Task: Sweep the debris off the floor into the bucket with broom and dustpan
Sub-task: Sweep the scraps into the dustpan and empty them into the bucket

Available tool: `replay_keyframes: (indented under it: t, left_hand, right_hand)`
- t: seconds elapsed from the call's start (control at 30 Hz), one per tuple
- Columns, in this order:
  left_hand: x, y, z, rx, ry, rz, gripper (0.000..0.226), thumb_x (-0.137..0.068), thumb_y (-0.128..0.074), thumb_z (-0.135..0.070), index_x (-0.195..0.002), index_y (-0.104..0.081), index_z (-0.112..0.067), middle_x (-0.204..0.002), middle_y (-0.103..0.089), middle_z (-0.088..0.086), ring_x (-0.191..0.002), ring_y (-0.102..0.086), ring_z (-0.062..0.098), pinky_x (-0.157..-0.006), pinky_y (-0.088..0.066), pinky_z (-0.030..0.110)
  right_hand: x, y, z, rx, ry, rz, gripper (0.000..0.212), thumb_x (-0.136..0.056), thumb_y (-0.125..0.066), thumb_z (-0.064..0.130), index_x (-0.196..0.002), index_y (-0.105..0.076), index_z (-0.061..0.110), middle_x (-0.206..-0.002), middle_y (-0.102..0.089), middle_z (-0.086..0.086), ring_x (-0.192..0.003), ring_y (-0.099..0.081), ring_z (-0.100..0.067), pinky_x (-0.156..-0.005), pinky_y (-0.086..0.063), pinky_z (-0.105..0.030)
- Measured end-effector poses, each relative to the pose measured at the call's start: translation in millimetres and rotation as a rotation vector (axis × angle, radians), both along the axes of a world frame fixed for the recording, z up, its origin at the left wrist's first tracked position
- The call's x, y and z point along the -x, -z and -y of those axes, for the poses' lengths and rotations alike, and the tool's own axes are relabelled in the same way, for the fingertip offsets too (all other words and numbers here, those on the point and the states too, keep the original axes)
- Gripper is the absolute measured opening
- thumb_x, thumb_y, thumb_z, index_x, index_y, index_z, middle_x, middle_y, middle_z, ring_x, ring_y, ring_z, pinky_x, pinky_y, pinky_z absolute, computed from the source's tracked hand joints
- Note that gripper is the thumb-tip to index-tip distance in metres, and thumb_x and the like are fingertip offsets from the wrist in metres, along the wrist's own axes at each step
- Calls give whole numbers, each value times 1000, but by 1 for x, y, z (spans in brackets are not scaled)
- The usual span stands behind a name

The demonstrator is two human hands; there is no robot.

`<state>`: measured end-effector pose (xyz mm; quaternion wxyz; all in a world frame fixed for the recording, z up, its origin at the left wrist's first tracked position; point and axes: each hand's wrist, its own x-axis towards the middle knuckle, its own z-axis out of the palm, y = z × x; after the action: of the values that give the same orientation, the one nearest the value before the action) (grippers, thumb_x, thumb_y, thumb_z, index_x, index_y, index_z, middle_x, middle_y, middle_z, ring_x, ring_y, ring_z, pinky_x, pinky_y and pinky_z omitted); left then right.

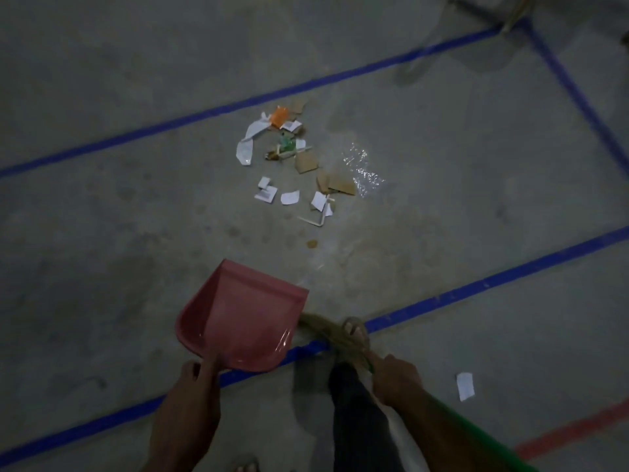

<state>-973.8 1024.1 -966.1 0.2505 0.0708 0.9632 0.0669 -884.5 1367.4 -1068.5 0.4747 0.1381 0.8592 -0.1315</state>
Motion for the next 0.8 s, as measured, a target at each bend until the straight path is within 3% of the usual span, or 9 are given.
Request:
replay_keyframes:
  t: [0.07,0.13,0.33,0.53,0.67,0.8]
  left_hand:
    - [14,19,-27,31,-15,16,57,-84,-63,-15,-138,-51,-31,-94,-45,1,-57,-61,27,-43,-42,33]
    - [30,39,-47,55,-56,29,50,-88,-58,-22,-137,-53,-32,-96,-46,2,-56,-62,28,-43,-43,34]
    - [78,59,-84,18,-138,51,51,-92,-59,-20,-138,-42,-34,-93,-41,-2,-60,-59,25,-48,-49,38]
    - [114,44,-92,50,-222,-18,46,-94,-59,-19,-136,-43,-31,-94,-42,1,-67,-61,33,-52,-50,40]
    - [135,32,-77,57,-305,-35,42,-95,-56,-20,-133,-44,-32,-96,-46,6,-74,-63,38,-58,-52,45]
    - [155,36,-52,33,-362,-77,45,-95,-57,-17,-135,-42,-31,-101,-48,11,-75,-64,41,-60,-52,45]
  right_hand:
    - [37,46,-38,-27,16,-1,38,-101,-38,36,-134,-50,23,-117,-65,-4,-97,-65,-22,-74,-45,-31]
    - [79,84,-72,-38,53,-14,41,-101,-40,36,-139,-47,22,-121,-64,-6,-106,-65,-25,-80,-49,-33]
    - [199,131,-145,-50,214,-150,65,-96,-45,30,-154,-19,39,-110,-65,-14,-95,-65,-32,-76,-51,-38]
    - [233,99,-156,132,341,-332,62,-100,-45,38,-155,-19,36,-87,-61,-6,-66,-57,-19,-58,-47,-31]
    - [214,63,-117,317,331,-339,62,-101,-48,39,-156,-23,31,-108,-67,-10,-88,-65,-25,-75,-53,-36]
    - [211,66,-51,371,172,-199,63,-98,-44,45,-153,-14,47,-118,-62,-6,-97,-64,-25,-79,-53,-35]
